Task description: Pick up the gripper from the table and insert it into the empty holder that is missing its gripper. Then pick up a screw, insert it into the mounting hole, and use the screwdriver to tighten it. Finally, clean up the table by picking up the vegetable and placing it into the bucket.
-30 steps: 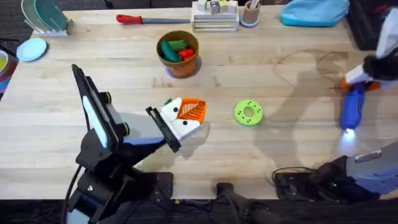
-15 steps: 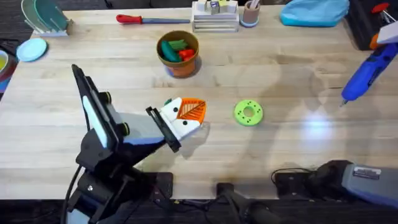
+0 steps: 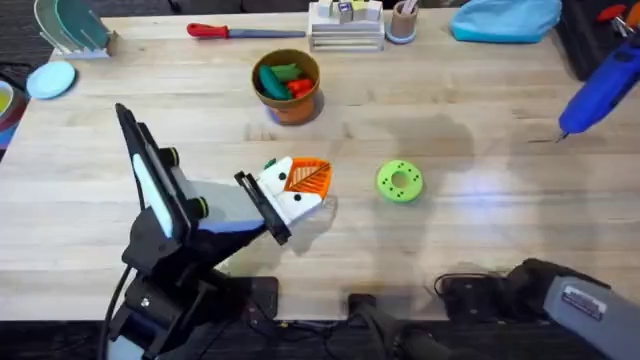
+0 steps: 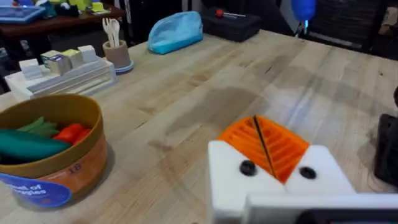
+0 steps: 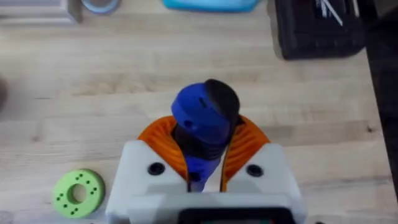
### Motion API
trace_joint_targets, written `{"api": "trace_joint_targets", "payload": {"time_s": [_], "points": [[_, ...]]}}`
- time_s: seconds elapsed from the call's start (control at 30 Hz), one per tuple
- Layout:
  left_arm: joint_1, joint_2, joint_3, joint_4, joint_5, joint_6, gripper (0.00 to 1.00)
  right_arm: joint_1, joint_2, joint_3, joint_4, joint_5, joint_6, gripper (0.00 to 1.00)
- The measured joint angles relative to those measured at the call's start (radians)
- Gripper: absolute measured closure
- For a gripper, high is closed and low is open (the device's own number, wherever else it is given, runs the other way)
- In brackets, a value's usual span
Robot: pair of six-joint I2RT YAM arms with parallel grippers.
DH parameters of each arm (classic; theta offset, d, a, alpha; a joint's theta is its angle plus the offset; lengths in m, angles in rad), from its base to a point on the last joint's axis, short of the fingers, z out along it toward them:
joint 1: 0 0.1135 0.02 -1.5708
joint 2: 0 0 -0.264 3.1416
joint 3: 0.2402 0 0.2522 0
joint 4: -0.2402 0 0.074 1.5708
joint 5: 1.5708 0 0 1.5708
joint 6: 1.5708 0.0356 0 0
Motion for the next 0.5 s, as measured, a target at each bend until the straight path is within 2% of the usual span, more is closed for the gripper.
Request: {"api": "trace_joint_targets", "payload": {"time_s": [0.13, 0.27, 0.37, 0.4, 0.5], "points": [[0.000, 0.000, 0.000, 0.000, 0.000, 0.000, 0.994, 0.003, -0.091, -0.017, 0.030, -0.079, 0.000, 0.798], [0.000, 0.000, 0.000, 0.000, 0.000, 0.000, 0.994, 0.030, -0.192, -0.120, 0.109, -0.143, 0.005, 0.802], [0.000, 0.000, 0.000, 0.000, 0.000, 0.000, 0.994, 0.056, -0.286, -0.247, 0.197, -0.172, 0.040, 0.805], [0.000, 0.000, 0.000, 0.000, 0.000, 0.000, 0.994, 0.077, -0.387, -0.381, 0.326, -0.213, 0.074, 0.808], [0.000, 0.000, 0.000, 0.000, 0.000, 0.000, 0.994, 0.107, -0.478, -0.511, 0.491, -0.274, 0.107, 0.810]]}}
